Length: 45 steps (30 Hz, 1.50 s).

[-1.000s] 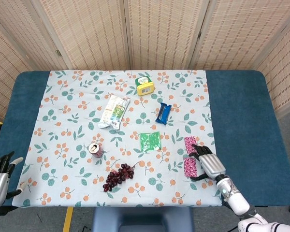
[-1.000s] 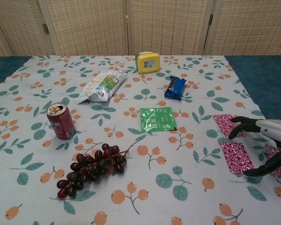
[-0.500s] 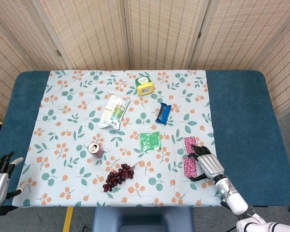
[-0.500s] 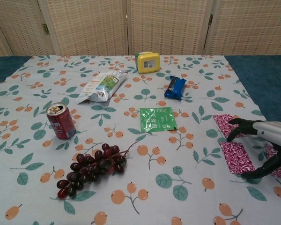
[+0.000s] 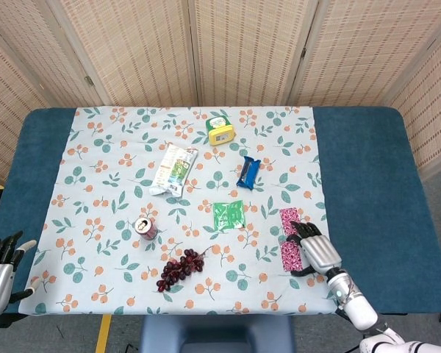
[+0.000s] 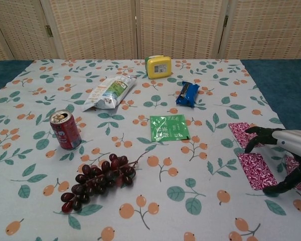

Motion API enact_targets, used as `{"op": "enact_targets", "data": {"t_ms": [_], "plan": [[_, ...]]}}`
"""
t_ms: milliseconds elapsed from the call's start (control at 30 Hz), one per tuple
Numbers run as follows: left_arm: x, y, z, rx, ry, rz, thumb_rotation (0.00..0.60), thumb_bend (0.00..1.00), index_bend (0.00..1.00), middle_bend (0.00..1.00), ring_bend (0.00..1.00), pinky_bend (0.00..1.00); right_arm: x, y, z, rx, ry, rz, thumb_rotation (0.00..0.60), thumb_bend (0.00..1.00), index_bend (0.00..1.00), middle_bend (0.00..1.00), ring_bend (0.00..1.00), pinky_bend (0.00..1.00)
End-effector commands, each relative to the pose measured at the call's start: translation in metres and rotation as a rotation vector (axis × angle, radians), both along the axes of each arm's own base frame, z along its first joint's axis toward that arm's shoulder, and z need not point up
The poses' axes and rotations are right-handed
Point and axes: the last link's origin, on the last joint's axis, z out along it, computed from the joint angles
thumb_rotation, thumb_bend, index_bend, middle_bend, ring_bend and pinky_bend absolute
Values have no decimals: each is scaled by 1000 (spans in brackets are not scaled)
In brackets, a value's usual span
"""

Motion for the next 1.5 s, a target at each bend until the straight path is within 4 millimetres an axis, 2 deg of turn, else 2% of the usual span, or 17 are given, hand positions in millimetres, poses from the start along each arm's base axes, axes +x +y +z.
{"op": "enact_targets", "data": {"t_ms": [33, 333, 500, 667, 1000, 1500], "plan": [[-1, 0, 0, -1, -2, 0, 600, 274, 220, 68, 85, 0, 0, 1, 3, -13, -7, -7, 536, 146, 356, 62, 0, 0], [-1, 1, 0, -1, -1, -7, 600, 275, 220, 68, 85, 0, -3, 13, 28, -121, -133, -112, 536, 146, 356, 62, 0, 0], [1, 1, -2, -9, -3, -12, 600, 275, 220, 68, 85, 0, -18, 24, 44, -161, -182, -217, 537, 146, 356, 62, 0, 0], [1, 2, -3, -16, -3, -16, 600, 275, 219, 68, 85, 0, -34, 32, 51, -173, -254, -342, 537, 146, 350, 60, 0, 0], [1, 3, -4, -18, -6, -13, 600, 274, 220, 68, 85, 0, -50, 31, 48, -170, -292, -439, 531, 146, 313, 56, 0, 0], [-2, 2, -5, -19, -7, -5, 600, 274, 220, 68, 85, 0, -49, 31, 45, -142, -267, -441, 530, 146, 290, 50, 0, 0]]}}
